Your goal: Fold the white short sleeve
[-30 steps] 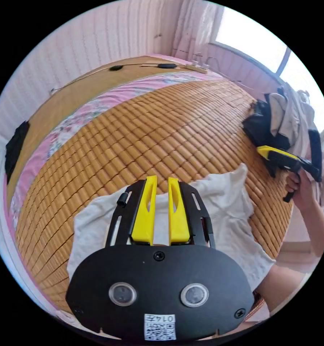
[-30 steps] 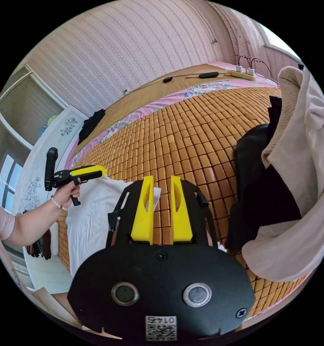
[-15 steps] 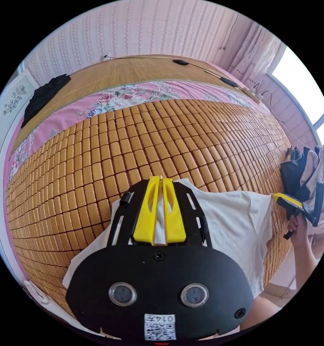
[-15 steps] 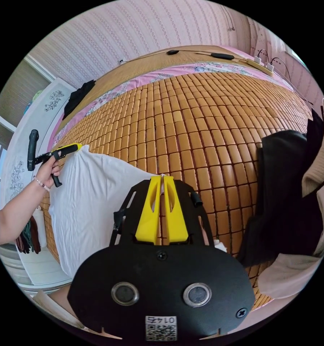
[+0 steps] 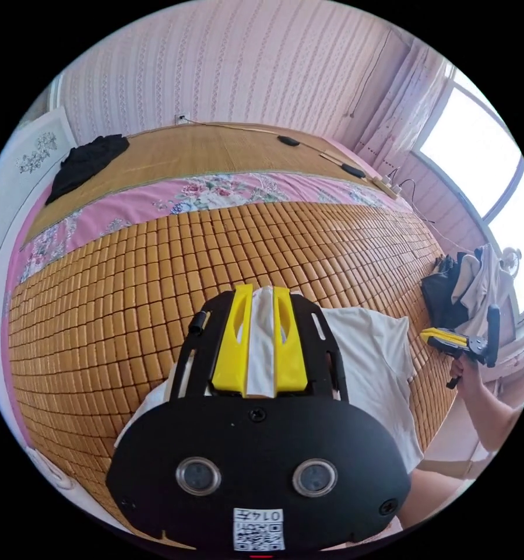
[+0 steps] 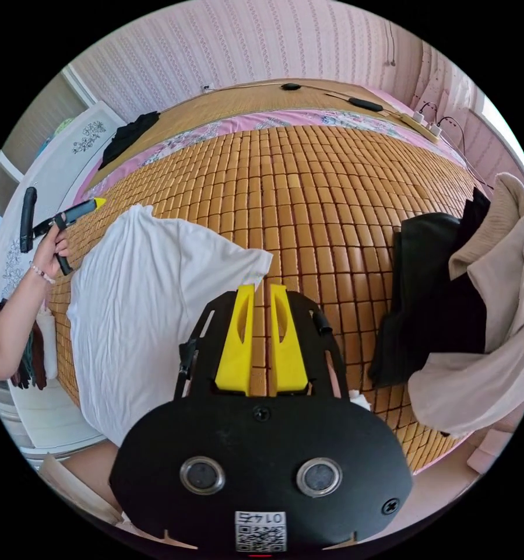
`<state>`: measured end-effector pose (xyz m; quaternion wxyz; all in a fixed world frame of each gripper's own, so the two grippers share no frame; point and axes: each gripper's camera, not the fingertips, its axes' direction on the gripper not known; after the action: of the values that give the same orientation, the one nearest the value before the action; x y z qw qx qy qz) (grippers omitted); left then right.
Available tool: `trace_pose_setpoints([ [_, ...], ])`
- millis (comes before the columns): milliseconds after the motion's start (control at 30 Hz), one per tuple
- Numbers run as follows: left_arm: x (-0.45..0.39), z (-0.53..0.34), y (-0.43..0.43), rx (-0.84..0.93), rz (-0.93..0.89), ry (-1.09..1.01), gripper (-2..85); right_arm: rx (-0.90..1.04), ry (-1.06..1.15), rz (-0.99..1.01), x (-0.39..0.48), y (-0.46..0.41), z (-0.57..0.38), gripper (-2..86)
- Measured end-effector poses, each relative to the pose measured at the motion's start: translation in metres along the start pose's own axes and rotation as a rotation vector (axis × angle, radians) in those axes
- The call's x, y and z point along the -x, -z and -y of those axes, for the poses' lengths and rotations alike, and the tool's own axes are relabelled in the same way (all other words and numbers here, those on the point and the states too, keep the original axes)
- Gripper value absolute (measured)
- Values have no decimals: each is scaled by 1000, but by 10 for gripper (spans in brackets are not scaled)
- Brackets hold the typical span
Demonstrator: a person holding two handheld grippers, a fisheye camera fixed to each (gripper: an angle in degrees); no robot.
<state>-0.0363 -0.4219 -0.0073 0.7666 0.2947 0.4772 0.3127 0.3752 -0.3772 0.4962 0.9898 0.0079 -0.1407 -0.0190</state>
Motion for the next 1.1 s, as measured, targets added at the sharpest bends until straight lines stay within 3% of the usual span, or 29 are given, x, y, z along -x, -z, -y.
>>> trace_pose_setpoints([
  [167, 46, -90, 74, -86, 41, 263, -5, 50, 109, 100, 49, 0, 2, 37],
  [367, 103, -203, 104, 0, 64, 532, -5, 64, 378, 187, 167, -14, 24, 25],
  [667, 166, -266, 120, 4, 6, 614, 36, 80, 793, 332, 394, -48, 56, 53],
  [800, 182, -280, 113, -8, -65, 659, 59, 98, 898, 254, 471, -75, 64, 69],
  [933, 196, -285, 111, -17, -113, 684, 66, 174, 927, 129, 508, -109, 65, 77],
  [1000, 203, -288, 104, 19, -118, 674, 58, 111, 944, 54, 514, -112, 65, 33],
  [1100, 209, -291, 104, 47, -122, 661, 13, 79, 871, 88, 505, -98, 72, 2],
])
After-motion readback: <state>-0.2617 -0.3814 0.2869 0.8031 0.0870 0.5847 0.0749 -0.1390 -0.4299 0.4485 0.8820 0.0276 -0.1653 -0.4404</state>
